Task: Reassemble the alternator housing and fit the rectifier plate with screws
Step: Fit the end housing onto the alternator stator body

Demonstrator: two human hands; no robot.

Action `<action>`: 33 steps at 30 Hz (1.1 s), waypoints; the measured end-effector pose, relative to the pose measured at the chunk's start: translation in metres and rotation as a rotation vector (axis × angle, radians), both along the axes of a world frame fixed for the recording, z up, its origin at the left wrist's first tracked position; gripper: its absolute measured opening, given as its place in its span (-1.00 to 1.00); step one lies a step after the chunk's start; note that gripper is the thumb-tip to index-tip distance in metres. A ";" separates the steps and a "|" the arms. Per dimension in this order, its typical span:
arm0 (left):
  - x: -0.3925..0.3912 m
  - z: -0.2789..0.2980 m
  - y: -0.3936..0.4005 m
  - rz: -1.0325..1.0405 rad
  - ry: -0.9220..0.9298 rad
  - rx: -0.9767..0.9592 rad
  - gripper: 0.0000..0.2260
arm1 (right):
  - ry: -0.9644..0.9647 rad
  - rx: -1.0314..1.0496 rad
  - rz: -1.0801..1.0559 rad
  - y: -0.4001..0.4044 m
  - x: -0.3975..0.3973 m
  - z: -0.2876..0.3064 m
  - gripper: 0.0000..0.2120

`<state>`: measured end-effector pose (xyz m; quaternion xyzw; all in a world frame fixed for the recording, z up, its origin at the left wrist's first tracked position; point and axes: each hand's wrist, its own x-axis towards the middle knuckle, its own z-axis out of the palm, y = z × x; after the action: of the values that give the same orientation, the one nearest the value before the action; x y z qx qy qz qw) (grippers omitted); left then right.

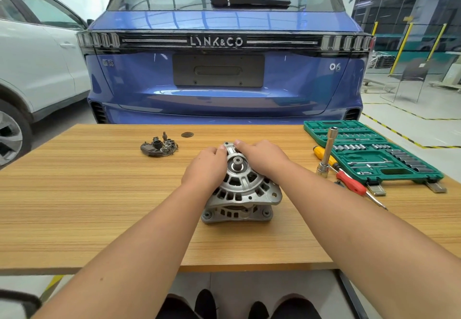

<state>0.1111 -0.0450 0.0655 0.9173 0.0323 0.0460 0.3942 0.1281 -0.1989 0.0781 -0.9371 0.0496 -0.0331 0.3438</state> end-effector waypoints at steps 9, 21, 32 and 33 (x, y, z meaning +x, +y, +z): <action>0.004 0.004 0.002 -0.053 0.020 0.030 -0.55 | 0.004 0.093 -0.059 0.001 0.001 -0.007 -0.39; 0.000 0.008 0.006 -0.002 0.174 -0.117 -0.38 | 0.047 0.365 -0.105 0.001 -0.008 -0.008 -0.29; -0.003 0.006 0.027 -0.079 0.647 -0.415 -0.17 | 0.373 0.773 -0.081 -0.007 -0.024 -0.012 -0.22; -0.003 0.004 0.026 -0.087 0.643 -0.433 -0.18 | 0.360 0.780 -0.080 -0.006 -0.024 -0.012 -0.24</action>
<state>0.1085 -0.0189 0.0696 0.7811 0.1242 -0.2684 0.5499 0.1038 -0.2050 0.0660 -0.7253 0.1537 0.1389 0.6565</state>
